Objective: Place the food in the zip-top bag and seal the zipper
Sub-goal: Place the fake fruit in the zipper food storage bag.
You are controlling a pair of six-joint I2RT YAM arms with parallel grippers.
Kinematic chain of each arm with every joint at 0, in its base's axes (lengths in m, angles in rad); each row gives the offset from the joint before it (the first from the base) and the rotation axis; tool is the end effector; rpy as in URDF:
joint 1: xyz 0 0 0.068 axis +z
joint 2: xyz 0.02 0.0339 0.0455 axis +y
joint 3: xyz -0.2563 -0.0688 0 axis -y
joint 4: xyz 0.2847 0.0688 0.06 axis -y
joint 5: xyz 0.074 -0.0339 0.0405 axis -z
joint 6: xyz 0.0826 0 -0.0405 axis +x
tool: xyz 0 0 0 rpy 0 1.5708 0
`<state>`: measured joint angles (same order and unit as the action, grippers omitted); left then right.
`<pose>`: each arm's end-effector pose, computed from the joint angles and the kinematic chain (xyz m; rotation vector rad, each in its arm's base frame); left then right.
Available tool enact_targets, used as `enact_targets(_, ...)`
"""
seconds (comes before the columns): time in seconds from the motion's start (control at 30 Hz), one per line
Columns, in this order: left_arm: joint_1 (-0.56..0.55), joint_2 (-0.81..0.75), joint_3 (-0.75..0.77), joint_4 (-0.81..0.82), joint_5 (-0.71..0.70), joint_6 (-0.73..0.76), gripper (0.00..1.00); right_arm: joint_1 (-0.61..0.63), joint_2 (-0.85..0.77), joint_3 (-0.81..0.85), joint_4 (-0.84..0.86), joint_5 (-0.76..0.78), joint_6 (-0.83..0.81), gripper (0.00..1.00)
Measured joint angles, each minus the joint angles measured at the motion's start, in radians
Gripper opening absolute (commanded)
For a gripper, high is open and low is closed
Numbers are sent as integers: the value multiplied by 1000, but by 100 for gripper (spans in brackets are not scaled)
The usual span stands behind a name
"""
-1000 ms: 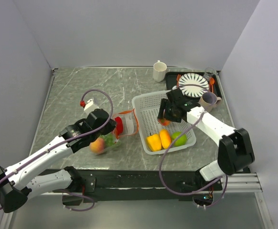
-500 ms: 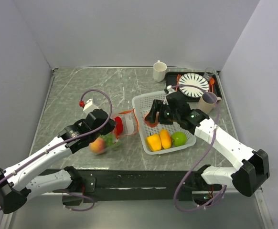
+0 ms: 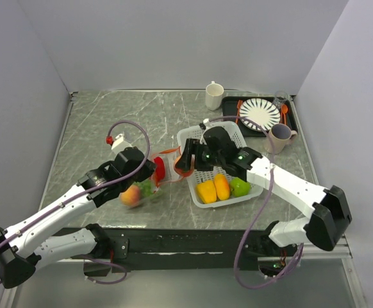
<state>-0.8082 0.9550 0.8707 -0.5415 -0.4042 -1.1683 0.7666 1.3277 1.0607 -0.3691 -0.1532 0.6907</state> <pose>0.2185 -0.1816 0.2707 -0.6241 2.1351 -0.6949 0.2606 0.2685 0.2526 -0.1820 2.3699 0.9341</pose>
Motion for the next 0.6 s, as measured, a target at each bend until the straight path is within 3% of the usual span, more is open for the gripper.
enact_targets(0.2, 1, -16, -3, 0, 8, -3, 1, 32, 113, 93, 12, -5, -5, 41)
enact_targets(0.27, 1, -18, -3, 0, 10, -3, 1, 47, 144, 128, 13, -8, -10, 52)
enact_targets(0.3, 1, -18, -4, 1, 12, -3, 1, 53, 162, 148, 10, -8, -14, 66)
enact_targets(0.37, 2, -22, -8, 1, 14, -3, 1, 64, 193, 184, 2, -6, -23, 73)
enact_targets(0.5, 2, -25, -8, -1, 14, -3, 1, 76, 205, 209, -36, 32, -46, 96)
enact_targets(0.6, 2, -29, -8, -1, 14, -3, 1, 75, 182, 209, -83, 93, -70, 100)
